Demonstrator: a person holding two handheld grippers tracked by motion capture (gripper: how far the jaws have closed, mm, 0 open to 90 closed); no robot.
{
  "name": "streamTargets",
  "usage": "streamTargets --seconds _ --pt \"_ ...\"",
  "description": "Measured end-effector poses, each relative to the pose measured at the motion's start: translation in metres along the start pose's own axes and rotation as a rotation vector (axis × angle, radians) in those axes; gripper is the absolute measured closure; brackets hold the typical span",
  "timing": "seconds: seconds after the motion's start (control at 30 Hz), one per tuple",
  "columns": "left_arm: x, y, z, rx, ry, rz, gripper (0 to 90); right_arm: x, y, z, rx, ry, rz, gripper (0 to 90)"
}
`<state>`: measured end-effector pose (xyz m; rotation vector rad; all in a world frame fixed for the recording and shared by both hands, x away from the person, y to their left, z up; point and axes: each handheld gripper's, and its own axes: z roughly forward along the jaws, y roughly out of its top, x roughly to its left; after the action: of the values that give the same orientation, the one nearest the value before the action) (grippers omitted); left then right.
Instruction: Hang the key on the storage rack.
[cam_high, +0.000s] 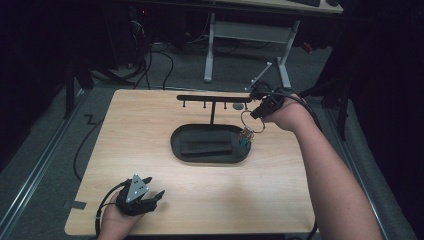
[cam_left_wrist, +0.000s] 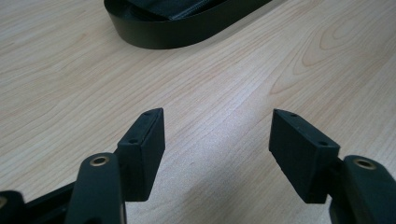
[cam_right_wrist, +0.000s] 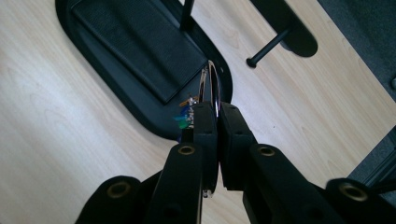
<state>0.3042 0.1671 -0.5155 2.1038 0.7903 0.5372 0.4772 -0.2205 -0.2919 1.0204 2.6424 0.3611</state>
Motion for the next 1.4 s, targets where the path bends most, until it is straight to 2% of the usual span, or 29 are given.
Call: streamTargets --seconds 0.3,0.53,0.63,0.73,0.77,0.87,1.23,1.4 --pt "-0.002 0.003 0.003 -0.013 -0.017 0.023 36.5 -0.016 0.014 0.014 -0.018 -0.011 0.044 87.1" --pt "-0.003 0.004 0.004 -0.016 -0.024 0.024 36.4 -0.023 0.021 0.022 -0.003 -0.014 0.074 87.0" --pt "-0.002 0.004 0.004 -0.007 -0.027 0.023 36.4 -0.025 0.024 0.027 0.008 -0.018 0.062 87.0" --pt "-0.002 0.004 0.004 -0.011 -0.025 0.024 36.4 -0.029 0.024 0.028 0.015 -0.026 0.075 87.0" --pt "-0.002 0.003 0.004 -0.011 -0.024 0.024 36.4 -0.030 0.023 0.028 0.015 -0.026 0.093 87.0" --pt "-0.001 0.003 0.004 -0.010 -0.023 0.024 36.4 -0.032 0.022 0.028 0.007 -0.012 0.103 87.0" --pt "-0.002 0.003 0.004 -0.011 -0.028 0.024 36.4 -0.034 0.021 0.036 0.018 -0.019 0.121 86.8" --pt "-0.002 0.003 0.005 -0.010 -0.030 0.033 37.3 -0.036 0.020 0.038 -0.001 -0.032 0.129 81.6"
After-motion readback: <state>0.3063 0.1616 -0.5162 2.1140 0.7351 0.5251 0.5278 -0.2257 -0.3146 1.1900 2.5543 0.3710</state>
